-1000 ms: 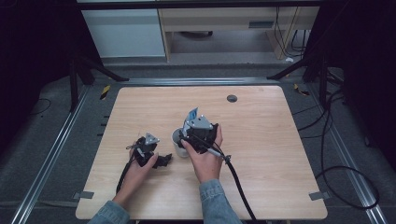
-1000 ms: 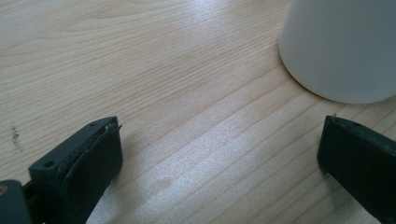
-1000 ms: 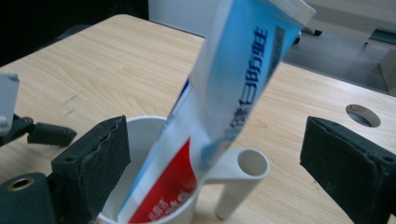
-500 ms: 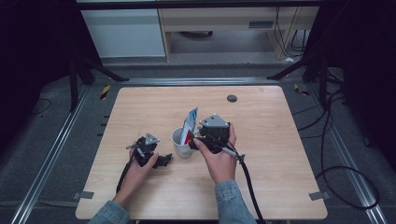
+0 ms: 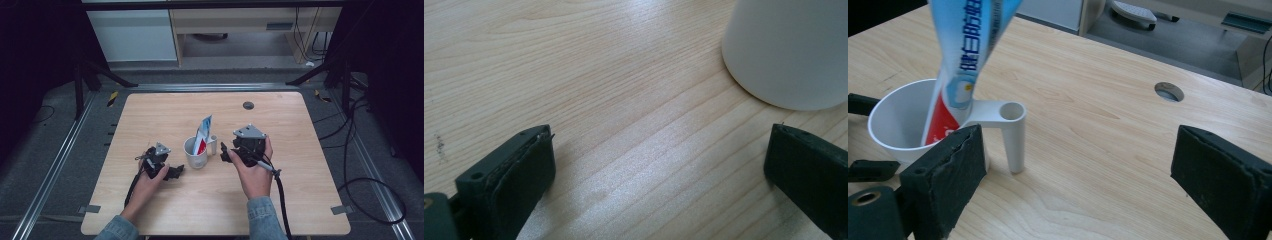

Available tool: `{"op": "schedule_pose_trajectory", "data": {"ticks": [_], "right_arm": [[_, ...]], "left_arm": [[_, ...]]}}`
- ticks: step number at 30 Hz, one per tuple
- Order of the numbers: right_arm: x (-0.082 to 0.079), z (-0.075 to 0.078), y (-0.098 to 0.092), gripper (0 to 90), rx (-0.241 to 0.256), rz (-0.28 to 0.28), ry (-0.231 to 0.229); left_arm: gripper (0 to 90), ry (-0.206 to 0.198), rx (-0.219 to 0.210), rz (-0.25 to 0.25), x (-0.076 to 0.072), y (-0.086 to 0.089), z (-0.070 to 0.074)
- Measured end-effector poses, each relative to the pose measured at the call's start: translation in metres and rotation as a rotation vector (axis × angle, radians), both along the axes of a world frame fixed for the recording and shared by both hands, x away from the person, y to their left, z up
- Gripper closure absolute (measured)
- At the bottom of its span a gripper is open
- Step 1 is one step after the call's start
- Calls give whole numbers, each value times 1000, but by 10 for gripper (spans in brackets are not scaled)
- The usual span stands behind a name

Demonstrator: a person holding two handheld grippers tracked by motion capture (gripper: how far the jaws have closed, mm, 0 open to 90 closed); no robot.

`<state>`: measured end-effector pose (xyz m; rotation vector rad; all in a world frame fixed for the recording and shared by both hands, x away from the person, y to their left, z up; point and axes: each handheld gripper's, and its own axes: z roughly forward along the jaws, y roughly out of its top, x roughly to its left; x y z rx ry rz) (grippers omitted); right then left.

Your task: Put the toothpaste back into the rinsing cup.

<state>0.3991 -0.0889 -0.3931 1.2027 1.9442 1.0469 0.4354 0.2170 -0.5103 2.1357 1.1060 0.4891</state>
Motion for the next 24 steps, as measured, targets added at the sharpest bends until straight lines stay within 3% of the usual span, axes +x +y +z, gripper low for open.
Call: {"op": "schedule_pose_trajectory", "data": {"ticks": [12,20,24], "right_arm": [[3,2,-39,170,-35,-39,37],[6,-9,-64,156,-79,-42,69],[9,-21,-75,150,-83,-56,109]], "left_arm": [[0,1,0,-3,0,0,0],[0,1,0,-3,0,0,0],[0,1,0,-3,0,0,0]]}}
